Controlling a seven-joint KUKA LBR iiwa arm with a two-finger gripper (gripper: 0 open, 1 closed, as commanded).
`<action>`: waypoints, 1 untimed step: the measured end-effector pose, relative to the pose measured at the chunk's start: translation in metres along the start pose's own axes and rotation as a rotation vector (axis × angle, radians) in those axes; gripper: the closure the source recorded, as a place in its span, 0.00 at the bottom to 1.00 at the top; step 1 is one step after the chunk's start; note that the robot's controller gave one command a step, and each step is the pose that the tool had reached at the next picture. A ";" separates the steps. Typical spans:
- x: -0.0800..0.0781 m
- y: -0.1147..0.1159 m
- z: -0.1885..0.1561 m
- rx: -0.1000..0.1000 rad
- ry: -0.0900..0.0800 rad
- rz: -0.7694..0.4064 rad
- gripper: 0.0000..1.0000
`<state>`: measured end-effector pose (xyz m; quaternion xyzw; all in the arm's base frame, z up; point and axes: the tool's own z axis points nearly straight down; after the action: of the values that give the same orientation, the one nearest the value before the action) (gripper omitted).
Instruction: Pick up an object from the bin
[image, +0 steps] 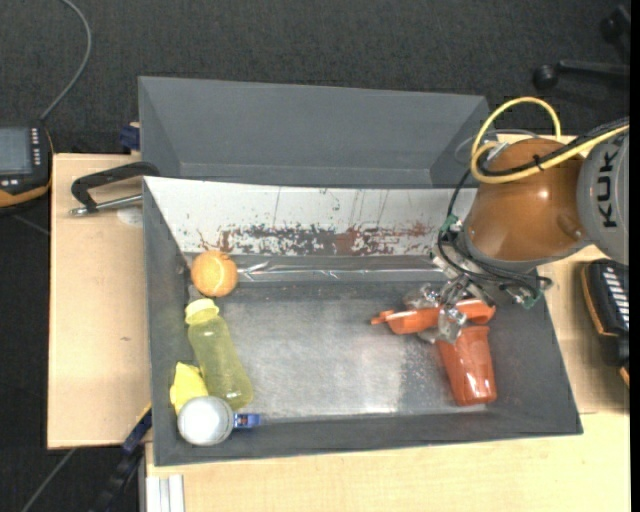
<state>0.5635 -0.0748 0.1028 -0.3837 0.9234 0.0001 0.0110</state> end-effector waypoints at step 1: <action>0.010 0.005 -0.030 -0.014 0.007 -0.011 1.00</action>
Offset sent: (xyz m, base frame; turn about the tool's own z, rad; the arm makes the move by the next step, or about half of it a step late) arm -0.0057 -0.0037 0.1020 -0.0233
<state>0.5528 -0.0787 0.1322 -0.3888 0.9213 0.0049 0.0049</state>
